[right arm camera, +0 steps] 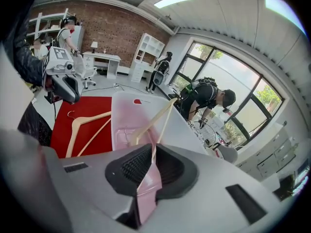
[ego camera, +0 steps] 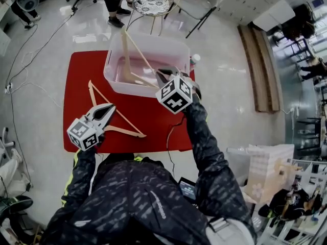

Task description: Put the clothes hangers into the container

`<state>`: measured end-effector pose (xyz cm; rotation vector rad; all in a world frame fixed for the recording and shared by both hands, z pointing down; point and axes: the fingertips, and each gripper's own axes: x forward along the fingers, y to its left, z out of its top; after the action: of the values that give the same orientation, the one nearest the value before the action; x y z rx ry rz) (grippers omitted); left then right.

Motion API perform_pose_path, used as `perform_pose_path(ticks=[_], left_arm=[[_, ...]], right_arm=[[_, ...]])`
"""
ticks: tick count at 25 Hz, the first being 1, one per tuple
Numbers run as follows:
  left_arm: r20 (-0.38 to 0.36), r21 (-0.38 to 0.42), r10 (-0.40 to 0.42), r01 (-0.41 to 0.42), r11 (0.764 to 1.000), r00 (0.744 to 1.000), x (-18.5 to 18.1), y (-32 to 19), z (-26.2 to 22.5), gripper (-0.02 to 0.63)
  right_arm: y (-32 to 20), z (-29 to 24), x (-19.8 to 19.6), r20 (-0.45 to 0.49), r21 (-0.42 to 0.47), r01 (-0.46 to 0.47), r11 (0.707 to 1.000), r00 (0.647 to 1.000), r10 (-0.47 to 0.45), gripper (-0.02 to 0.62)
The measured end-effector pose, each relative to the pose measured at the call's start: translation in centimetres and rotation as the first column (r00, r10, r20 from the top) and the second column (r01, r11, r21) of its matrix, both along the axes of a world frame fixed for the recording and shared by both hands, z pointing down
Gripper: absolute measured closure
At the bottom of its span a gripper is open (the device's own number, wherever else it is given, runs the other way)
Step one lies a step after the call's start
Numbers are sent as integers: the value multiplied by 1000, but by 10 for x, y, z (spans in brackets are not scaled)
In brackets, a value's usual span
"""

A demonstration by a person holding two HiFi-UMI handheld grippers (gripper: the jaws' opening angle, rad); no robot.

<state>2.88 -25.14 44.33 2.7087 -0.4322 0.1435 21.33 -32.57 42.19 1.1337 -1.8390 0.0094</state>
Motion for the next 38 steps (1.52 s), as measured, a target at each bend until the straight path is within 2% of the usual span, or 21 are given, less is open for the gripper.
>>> perform_pose_path(ticks=[9, 21, 38], left_arm=[[6, 22, 21, -21, 1000, 1000, 15, 34, -18, 595], [-11, 57, 61, -60, 997, 998, 43, 82, -42, 595], [-26, 51, 76, -75, 996, 997, 66, 182, -56, 595]], right_arm=[[63, -30, -16, 71, 69, 1, 998, 997, -6, 563], [140, -34, -34, 197, 52, -27, 998, 980, 16, 566], [251, -24, -51, 267, 42, 14, 999, 963, -25, 566]])
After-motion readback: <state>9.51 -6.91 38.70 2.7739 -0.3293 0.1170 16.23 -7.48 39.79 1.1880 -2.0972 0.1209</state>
